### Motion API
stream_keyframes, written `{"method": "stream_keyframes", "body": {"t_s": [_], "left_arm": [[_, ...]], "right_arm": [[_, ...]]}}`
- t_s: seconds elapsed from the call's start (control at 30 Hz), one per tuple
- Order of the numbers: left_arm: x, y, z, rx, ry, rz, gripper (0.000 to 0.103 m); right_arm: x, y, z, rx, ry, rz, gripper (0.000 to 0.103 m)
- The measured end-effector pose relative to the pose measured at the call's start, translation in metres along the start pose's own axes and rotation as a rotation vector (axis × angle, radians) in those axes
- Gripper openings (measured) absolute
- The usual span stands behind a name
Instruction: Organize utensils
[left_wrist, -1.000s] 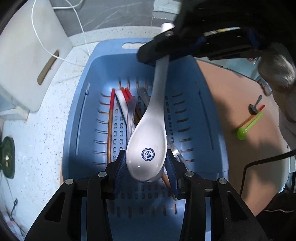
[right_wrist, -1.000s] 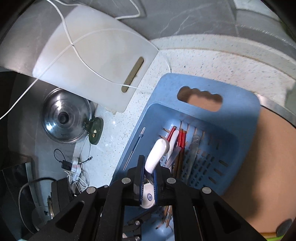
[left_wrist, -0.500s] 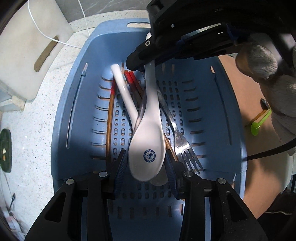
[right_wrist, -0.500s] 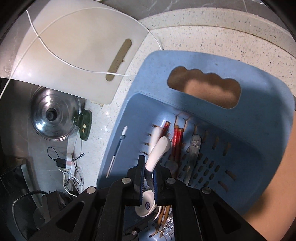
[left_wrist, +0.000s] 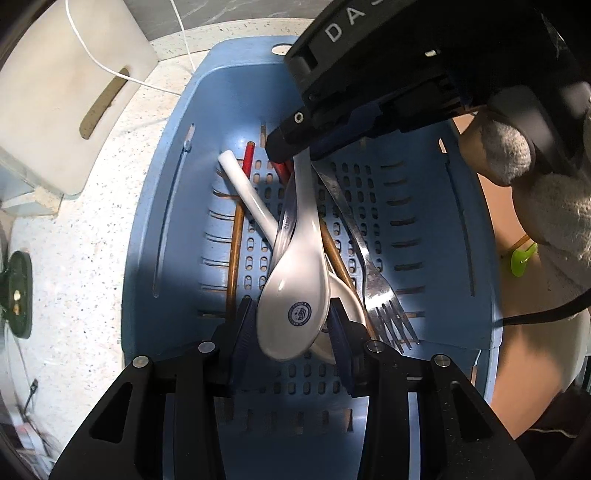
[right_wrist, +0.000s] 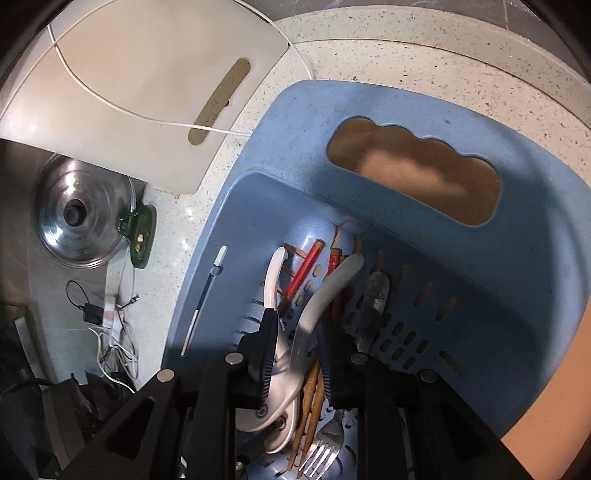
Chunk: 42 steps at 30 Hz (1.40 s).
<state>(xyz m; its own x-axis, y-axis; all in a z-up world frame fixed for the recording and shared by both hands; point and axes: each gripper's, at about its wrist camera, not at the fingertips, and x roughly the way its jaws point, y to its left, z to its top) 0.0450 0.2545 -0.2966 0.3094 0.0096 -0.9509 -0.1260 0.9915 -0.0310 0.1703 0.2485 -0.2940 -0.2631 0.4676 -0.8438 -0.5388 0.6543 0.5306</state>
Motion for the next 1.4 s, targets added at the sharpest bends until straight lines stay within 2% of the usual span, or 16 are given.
{"method": "stream_keyframes", "body": {"t_s": [0.1,0.33,0.47,0.67,0.87,1.0,1.13,1.23,1.4], "left_arm": [[-0.001,0.001,0.002,-0.004,-0.004,0.008,0.038],[-0.001,0.003,0.003,-0.004,-0.002,0.017,0.038],[-0.009,0.002,0.001,-0.007,-0.014,0.006,0.038],[-0.035,0.001,-0.006,0.008,-0.042,0.010,0.038],[-0.069,-0.008,-0.009,0.035,-0.094,0.029,0.038],[-0.096,-0.035,-0.007,0.095,-0.160,0.006,0.038],[-0.102,-0.076,-0.001,0.173,-0.203,-0.060,0.038],[-0.099,-0.113,-0.002,0.247,-0.204,-0.133,0.038],[-0.077,-0.174,0.003,0.366,-0.166,-0.188,0.038]], "right_arm": [[-0.006,-0.002,-0.001,0.006,-0.009,0.001,0.033],[-0.027,-0.003,-0.008,-0.003,-0.034,0.005,0.033],[-0.052,-0.008,-0.021,-0.004,-0.060,0.038,0.033],[-0.108,-0.024,-0.061,-0.014,-0.139,0.075,0.034],[-0.173,-0.053,-0.118,-0.017,-0.248,0.058,0.035],[-0.214,-0.081,-0.165,0.014,-0.345,0.018,0.039],[-0.250,-0.124,-0.216,0.108,-0.441,-0.053,0.040],[-0.264,-0.156,-0.256,0.200,-0.488,-0.096,0.040],[-0.272,-0.200,-0.307,0.321,-0.505,-0.133,0.040]]}}
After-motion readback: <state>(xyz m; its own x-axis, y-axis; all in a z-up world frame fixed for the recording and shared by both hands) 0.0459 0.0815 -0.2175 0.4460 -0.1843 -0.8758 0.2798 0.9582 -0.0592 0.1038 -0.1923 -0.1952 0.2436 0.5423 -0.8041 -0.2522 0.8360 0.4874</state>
